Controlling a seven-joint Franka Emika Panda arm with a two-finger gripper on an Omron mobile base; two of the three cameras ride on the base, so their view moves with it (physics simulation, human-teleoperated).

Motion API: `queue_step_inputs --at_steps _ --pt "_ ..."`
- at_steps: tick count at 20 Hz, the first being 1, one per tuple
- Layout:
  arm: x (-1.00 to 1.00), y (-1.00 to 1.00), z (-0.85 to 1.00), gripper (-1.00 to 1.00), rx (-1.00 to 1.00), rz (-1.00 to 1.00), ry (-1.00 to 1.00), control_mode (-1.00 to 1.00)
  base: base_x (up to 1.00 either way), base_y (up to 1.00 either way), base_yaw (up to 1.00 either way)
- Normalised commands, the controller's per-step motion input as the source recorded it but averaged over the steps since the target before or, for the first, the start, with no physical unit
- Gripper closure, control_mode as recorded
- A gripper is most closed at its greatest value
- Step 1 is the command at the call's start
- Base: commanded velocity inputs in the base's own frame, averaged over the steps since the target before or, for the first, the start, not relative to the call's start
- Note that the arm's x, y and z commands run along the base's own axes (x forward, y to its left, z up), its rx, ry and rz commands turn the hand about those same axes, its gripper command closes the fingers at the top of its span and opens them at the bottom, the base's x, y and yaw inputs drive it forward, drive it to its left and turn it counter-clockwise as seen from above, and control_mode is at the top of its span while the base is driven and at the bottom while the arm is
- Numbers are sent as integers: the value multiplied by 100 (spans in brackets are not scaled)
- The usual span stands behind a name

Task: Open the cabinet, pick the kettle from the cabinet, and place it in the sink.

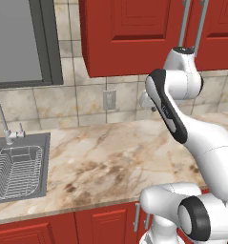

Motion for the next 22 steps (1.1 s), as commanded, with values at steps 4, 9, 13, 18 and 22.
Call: queue_step_inputs --at_steps 4,9,13,18,22 --pt "-12 0 0 -100 0 2 -10 -100 0 0 0" --pt "-30 -1 10 -100 0 1 -38 -100 0 0 0" --pt "-27 -13 31 -100 0 -6 -25 -100 0 0 0" --pt "-19 -23 39 -100 0 -6 -26 -100 0 0 0" --pt "-12 -24 39 -100 0 -6 -19 -100 0 0 0"
